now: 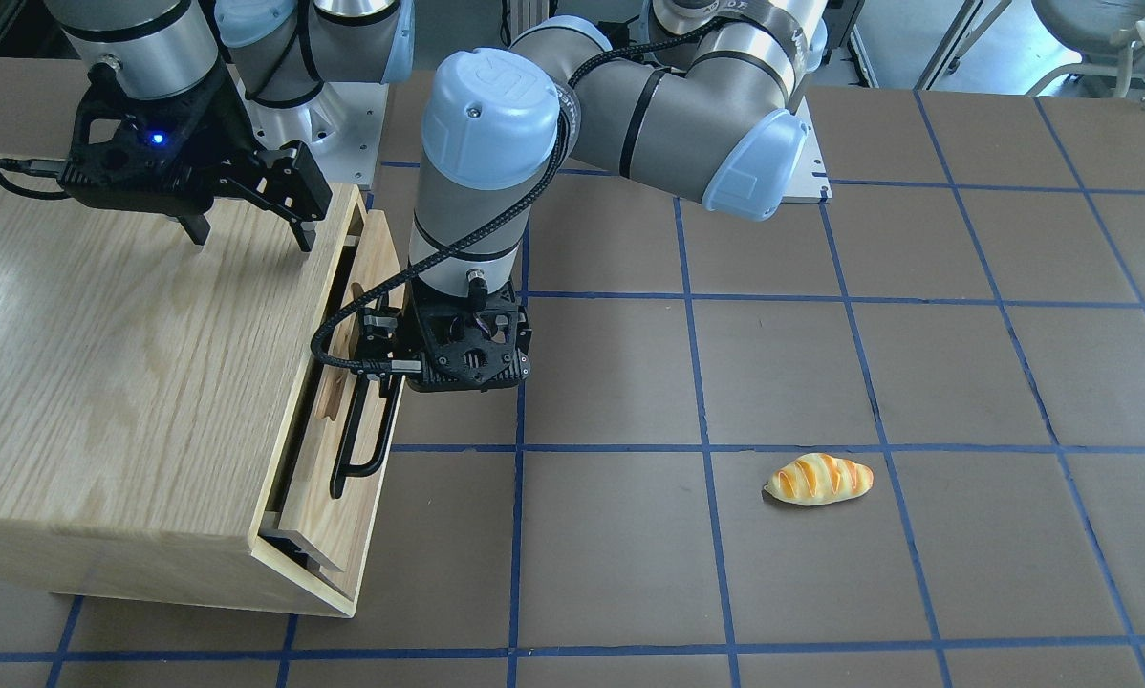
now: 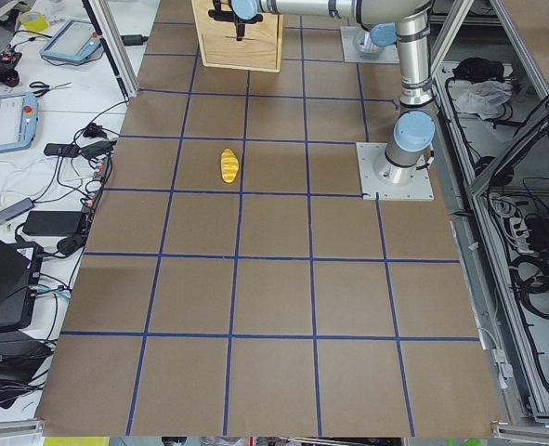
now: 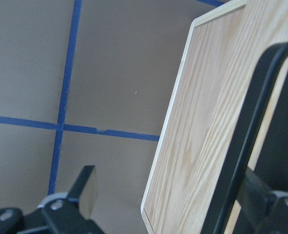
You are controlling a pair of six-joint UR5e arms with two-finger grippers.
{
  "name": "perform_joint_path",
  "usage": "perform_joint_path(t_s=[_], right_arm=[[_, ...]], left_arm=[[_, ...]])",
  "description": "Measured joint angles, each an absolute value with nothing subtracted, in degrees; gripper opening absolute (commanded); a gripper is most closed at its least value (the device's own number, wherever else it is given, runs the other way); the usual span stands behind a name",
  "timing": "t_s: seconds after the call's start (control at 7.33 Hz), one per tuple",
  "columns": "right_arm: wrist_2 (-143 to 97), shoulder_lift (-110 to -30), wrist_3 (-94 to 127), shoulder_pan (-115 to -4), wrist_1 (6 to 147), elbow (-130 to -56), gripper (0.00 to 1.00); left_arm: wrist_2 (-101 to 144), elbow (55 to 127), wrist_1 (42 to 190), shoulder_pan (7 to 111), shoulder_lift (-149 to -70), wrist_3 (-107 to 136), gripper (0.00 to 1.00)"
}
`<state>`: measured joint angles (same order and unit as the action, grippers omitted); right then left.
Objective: Open upper drawer
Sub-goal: 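Pull the handle with the left gripper, sliding the drawer outward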
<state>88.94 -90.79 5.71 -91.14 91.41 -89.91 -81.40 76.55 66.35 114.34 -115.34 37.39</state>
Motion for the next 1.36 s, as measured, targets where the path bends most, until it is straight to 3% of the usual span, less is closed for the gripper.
perform_joint_path(t_s=[1.36], right_arm=[[88.9,-90.8,5.7,-91.1,91.4,-89.9,1.0]], left_arm=[[-83.1,77.2,67.5,113.4,-114.1,35.1,1.0]])
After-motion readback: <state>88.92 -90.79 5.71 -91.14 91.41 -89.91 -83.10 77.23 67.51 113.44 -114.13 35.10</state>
